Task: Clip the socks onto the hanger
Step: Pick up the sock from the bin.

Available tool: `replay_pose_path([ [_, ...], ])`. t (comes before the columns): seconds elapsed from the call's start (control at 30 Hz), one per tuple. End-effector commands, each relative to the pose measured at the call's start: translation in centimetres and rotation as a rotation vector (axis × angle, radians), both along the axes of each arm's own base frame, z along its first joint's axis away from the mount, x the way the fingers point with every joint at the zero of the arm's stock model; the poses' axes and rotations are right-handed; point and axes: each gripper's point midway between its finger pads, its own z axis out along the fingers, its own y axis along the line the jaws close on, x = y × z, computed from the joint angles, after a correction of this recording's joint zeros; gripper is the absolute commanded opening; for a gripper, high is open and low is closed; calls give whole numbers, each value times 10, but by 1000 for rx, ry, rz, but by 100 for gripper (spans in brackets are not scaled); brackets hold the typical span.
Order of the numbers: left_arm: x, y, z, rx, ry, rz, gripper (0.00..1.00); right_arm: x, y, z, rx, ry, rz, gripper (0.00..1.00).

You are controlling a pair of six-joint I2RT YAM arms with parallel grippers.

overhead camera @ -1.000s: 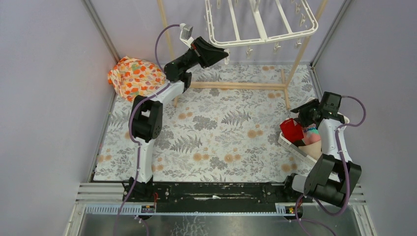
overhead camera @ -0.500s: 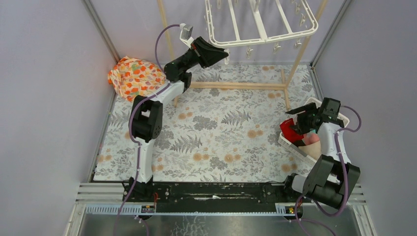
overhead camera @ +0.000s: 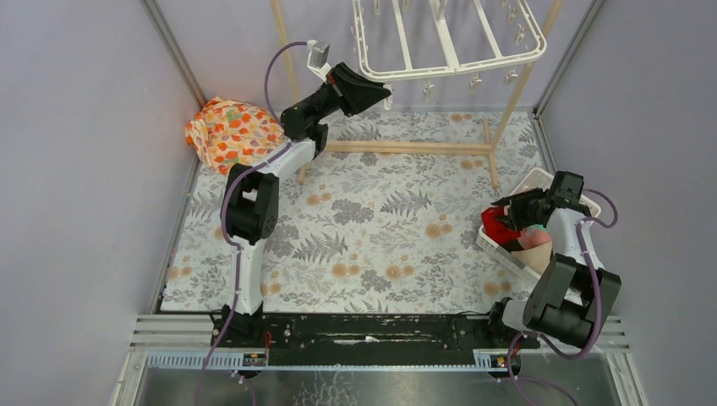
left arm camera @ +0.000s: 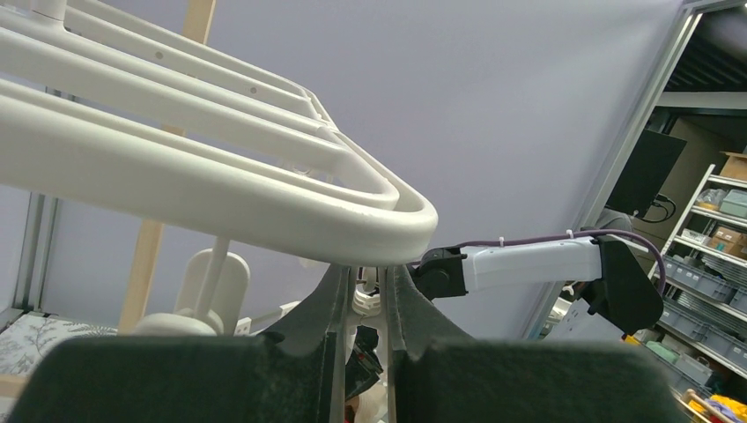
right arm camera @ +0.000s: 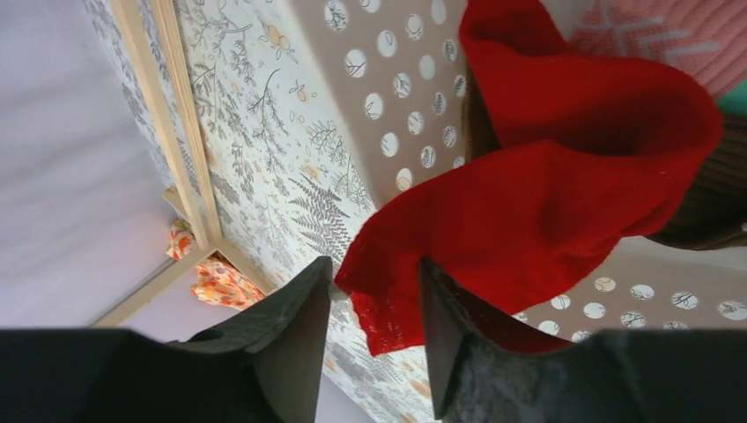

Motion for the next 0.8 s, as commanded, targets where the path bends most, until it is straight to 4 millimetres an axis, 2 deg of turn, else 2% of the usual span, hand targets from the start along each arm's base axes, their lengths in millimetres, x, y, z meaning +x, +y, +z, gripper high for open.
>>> replay_pose_path([
  [0.0,-8,6,13,-6,-69,12,0,0,-2,7,36,3,-1,43],
  [0.33,-8,6,13,-12,-64,6,0,-3,-3,16,33,-30,-12,0],
  [0.47,-7,6,13,-19,-60,4,0,-6,-1,30,33,-54,-8,0],
  [0.77,-8,7,16,-29,-54,-1,0,-20,12,101,25,-206,4,0],
])
